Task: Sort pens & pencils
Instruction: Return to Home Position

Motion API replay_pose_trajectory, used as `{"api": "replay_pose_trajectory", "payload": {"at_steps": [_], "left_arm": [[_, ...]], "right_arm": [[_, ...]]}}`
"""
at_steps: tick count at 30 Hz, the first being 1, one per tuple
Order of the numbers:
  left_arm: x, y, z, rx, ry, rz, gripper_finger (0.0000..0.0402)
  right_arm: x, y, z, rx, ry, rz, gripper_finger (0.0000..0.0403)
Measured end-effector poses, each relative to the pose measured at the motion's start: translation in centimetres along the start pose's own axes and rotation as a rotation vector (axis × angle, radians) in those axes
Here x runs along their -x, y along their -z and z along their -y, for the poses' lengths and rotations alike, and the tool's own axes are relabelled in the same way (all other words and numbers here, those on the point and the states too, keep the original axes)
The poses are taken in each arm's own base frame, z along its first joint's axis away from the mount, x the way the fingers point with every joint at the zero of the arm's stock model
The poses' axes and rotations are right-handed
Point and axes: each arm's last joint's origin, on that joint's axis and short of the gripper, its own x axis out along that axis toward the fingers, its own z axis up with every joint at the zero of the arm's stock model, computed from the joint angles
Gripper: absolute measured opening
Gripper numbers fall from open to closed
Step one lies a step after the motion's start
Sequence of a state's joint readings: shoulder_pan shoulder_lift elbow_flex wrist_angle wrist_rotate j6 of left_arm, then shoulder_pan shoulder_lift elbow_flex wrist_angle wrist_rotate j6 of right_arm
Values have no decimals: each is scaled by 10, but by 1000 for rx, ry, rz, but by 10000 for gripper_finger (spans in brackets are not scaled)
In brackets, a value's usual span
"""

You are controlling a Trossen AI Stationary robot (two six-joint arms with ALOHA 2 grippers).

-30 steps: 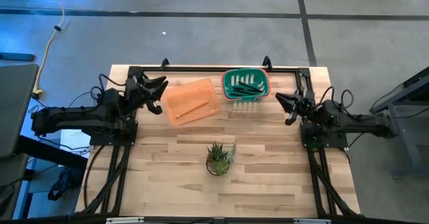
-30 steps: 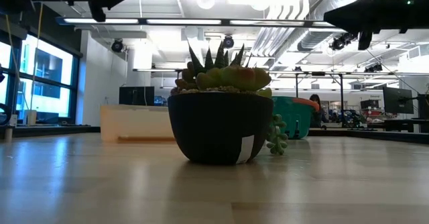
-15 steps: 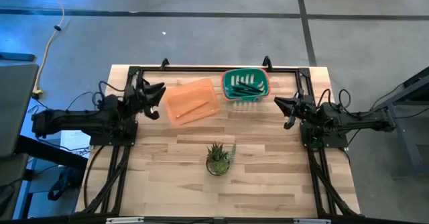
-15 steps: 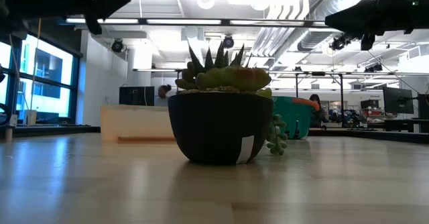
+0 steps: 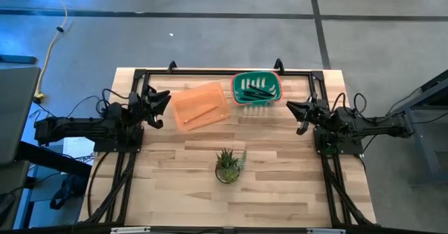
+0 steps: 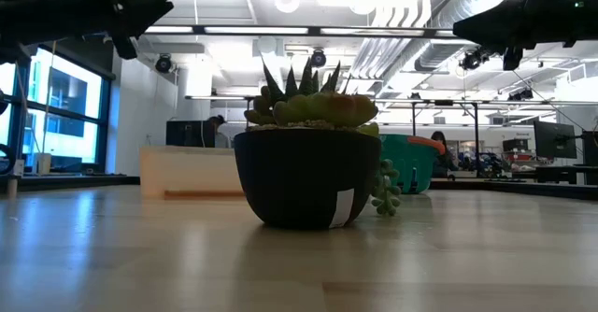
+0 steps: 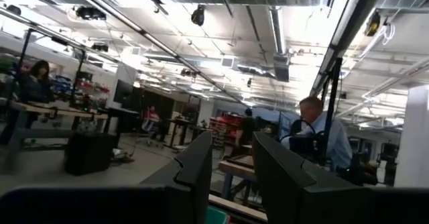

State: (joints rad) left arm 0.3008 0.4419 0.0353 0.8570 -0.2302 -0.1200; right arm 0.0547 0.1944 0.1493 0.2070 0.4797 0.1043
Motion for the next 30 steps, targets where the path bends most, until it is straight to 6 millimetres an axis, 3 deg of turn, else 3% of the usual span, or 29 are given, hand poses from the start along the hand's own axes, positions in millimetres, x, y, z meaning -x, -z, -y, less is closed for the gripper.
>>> {"api": "replay_pose_trajectory", "payload": {"at_steps": [15,22,30], "left_arm": [[2,0,9,88,99,-14,95],[9,-14,21,-17,14,112,95],[17,-14,28,-23,7,67,95]], "right_arm": [[0,0,0,-3,0,1,32],[0,-1,0,-7,-1,13,32],[0,-1,0,9,0,13,32]]}}
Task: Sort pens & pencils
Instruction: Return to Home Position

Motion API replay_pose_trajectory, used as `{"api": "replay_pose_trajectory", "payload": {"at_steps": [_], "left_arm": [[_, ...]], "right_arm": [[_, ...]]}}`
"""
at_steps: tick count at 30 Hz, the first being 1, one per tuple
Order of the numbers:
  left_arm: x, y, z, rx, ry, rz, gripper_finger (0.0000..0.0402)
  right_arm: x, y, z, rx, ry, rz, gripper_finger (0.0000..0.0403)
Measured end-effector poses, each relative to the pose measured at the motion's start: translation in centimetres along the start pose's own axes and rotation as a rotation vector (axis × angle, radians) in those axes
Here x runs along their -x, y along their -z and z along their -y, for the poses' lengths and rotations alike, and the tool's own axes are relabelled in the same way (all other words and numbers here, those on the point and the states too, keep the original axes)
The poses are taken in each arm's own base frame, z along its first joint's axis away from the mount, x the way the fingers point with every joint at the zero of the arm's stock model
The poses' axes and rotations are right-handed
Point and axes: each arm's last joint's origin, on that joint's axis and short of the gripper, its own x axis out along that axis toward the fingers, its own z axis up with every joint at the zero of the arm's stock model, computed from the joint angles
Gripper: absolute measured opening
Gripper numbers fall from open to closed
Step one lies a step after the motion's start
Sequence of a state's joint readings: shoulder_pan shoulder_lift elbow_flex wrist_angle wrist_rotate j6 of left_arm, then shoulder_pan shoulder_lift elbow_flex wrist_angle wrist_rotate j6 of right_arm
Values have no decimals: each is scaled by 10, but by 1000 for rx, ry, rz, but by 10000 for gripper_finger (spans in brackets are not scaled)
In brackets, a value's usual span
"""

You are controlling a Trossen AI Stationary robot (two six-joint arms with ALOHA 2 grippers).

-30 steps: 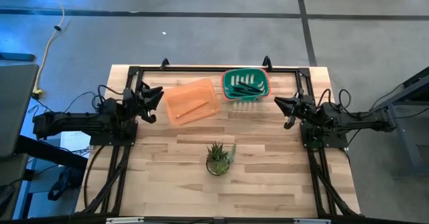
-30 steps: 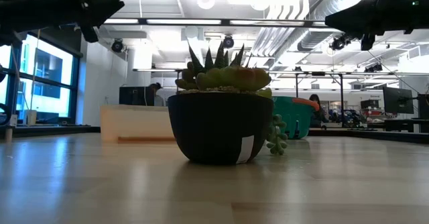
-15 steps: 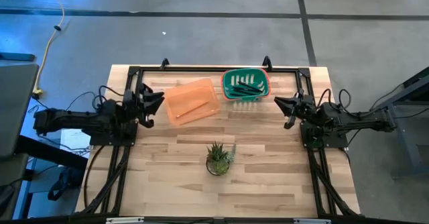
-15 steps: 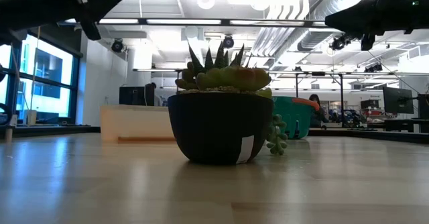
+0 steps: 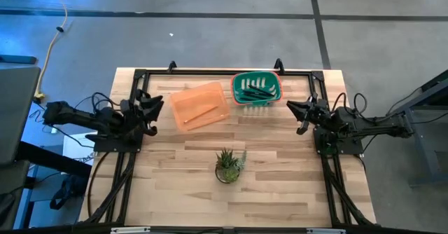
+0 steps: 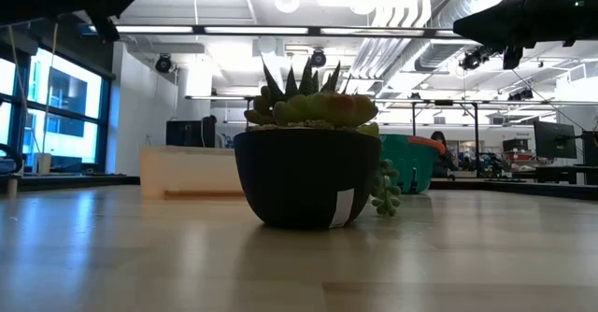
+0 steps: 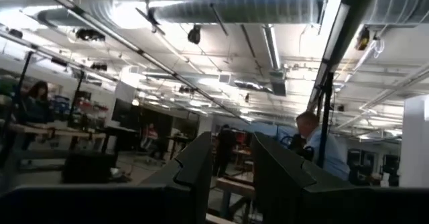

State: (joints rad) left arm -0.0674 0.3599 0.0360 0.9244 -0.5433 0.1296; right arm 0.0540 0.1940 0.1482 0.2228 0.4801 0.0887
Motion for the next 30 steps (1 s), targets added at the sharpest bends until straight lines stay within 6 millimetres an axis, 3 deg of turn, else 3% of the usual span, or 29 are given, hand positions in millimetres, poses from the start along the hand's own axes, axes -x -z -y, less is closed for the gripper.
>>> {"api": "replay_pose_trajectory", "payload": {"at_steps": [8,17,30], "left_arm": [[10,-18,-7,0,-16,110,95],[20,-20,-12,16,45,88,95],[21,4,-7,-55,121,-123,95]], "right_arm": [[0,0,0,-10,-16,-1,32],[0,-1,-1,-19,-22,5,32],[0,-2,-1,38,-20,15,32]]}}
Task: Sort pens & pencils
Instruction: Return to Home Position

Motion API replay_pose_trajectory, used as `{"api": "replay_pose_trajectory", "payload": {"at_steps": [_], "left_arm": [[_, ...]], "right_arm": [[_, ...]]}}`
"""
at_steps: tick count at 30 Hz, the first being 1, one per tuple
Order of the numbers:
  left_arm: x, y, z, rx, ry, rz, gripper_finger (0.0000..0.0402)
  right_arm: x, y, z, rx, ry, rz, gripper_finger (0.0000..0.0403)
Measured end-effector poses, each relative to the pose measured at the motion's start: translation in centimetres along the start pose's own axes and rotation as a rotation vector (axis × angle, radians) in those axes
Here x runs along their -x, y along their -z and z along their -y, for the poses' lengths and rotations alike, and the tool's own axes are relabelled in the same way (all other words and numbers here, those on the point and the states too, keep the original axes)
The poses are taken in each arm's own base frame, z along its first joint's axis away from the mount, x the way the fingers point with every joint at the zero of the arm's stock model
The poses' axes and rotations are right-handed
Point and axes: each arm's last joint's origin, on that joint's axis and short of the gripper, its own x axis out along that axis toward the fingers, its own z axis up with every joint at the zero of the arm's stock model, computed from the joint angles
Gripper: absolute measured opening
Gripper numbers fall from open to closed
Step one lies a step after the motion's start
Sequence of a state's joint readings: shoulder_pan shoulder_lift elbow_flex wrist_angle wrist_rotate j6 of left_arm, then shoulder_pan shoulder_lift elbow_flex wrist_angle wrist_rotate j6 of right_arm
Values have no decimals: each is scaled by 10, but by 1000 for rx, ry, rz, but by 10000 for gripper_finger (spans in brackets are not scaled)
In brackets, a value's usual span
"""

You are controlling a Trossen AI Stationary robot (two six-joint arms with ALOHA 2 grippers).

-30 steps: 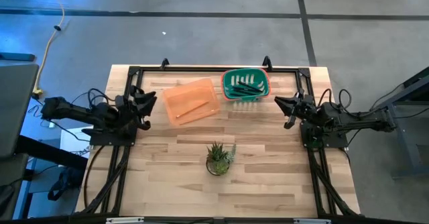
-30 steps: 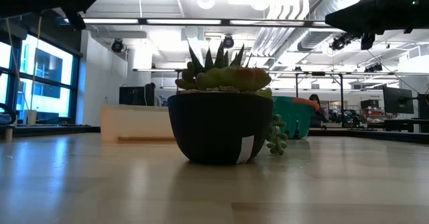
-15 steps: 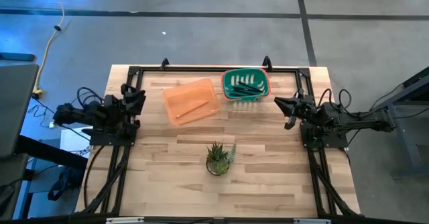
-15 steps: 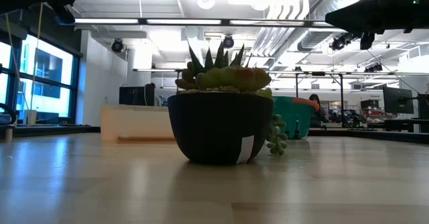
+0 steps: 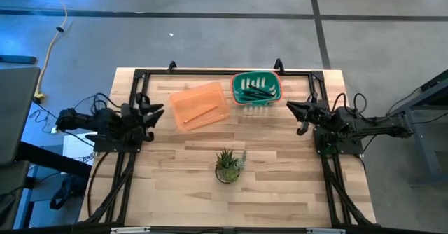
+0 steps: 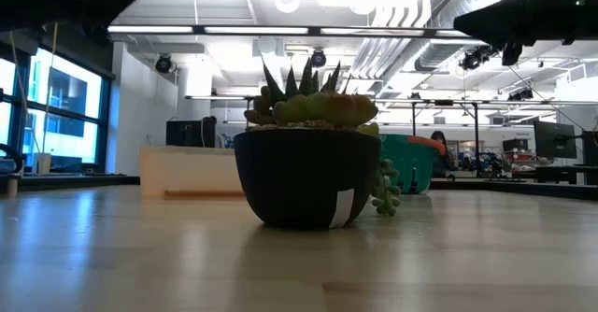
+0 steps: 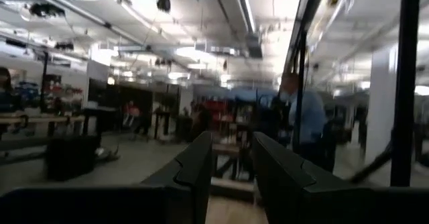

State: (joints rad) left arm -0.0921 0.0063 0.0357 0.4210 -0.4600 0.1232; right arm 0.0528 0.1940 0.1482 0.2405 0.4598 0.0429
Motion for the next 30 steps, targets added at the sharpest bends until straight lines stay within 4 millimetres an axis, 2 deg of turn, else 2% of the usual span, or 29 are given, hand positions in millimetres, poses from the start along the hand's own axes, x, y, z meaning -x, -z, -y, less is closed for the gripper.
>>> {"api": "replay_pose_trajectory", "payload": {"at_steps": [8,11,14,21,25,28,30], "left_arm": [[3,23,1,-37,-16,-223,95],[4,30,2,-67,41,-292,95],[6,35,3,-82,81,-338,95],[8,39,2,-103,52,-386,95],[8,39,1,-111,36,-383,95],[8,39,1,-104,43,-382,95],[7,39,2,-98,50,-377,95]], "right_arm": [[1,16,1,71,-10,-158,32],[2,19,1,88,-9,-185,32],[3,25,2,119,-9,-241,32],[7,38,4,172,-15,-382,32],[6,42,5,144,20,-334,32],[5,58,5,126,10,-219,32],[4,55,5,132,9,-214,32]]}}
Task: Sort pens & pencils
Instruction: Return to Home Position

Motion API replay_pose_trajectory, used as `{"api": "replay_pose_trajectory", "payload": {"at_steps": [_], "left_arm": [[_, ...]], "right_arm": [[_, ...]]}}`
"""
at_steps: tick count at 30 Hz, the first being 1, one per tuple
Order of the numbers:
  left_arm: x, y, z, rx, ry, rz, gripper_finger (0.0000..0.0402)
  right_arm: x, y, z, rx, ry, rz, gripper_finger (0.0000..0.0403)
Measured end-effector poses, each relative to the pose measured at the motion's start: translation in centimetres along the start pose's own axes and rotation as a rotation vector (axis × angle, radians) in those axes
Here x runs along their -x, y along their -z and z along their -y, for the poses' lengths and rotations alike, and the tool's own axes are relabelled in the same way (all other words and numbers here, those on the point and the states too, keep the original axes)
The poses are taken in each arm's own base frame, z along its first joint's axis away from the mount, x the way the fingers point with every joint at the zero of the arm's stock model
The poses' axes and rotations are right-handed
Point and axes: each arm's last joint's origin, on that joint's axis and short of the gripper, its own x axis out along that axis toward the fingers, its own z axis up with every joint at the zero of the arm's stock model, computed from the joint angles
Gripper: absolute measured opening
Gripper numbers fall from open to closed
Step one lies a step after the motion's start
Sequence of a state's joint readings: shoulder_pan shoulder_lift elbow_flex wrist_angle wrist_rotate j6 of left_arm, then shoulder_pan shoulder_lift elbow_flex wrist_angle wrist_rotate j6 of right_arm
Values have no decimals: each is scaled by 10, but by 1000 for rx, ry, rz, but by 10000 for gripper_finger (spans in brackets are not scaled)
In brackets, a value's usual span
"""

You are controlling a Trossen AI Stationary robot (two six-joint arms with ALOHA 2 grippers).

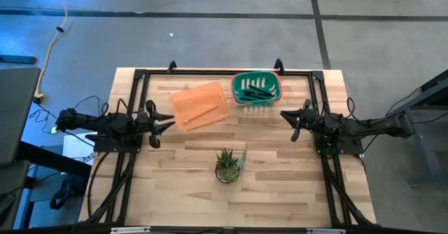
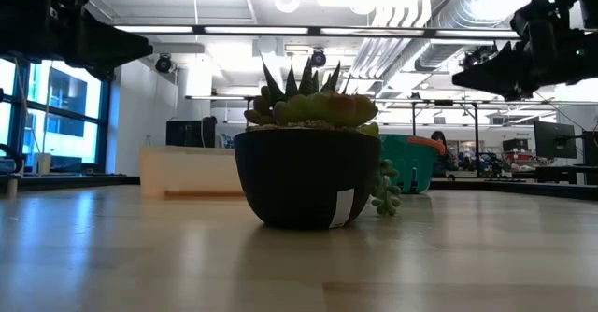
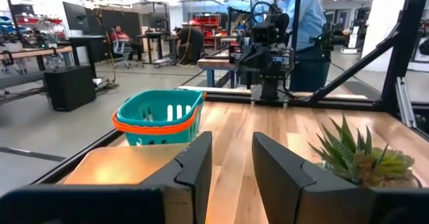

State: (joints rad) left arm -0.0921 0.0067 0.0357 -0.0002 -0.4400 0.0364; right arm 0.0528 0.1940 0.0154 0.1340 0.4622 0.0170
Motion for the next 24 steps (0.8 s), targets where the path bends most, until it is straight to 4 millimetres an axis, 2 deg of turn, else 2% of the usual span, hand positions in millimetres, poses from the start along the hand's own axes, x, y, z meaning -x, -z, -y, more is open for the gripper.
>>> {"api": "replay_pose_trajectory", "payload": {"at_steps": [9,16,24], "left_arm": [[1,-11,-1,-54,-23,103,95],[1,-13,-2,-80,-41,125,95],[0,-9,2,-44,72,115,95]], "right_arm": [[1,-17,0,66,7,162,32],[0,-11,2,74,8,107,32],[-1,-11,-1,9,-251,115,32]]}}
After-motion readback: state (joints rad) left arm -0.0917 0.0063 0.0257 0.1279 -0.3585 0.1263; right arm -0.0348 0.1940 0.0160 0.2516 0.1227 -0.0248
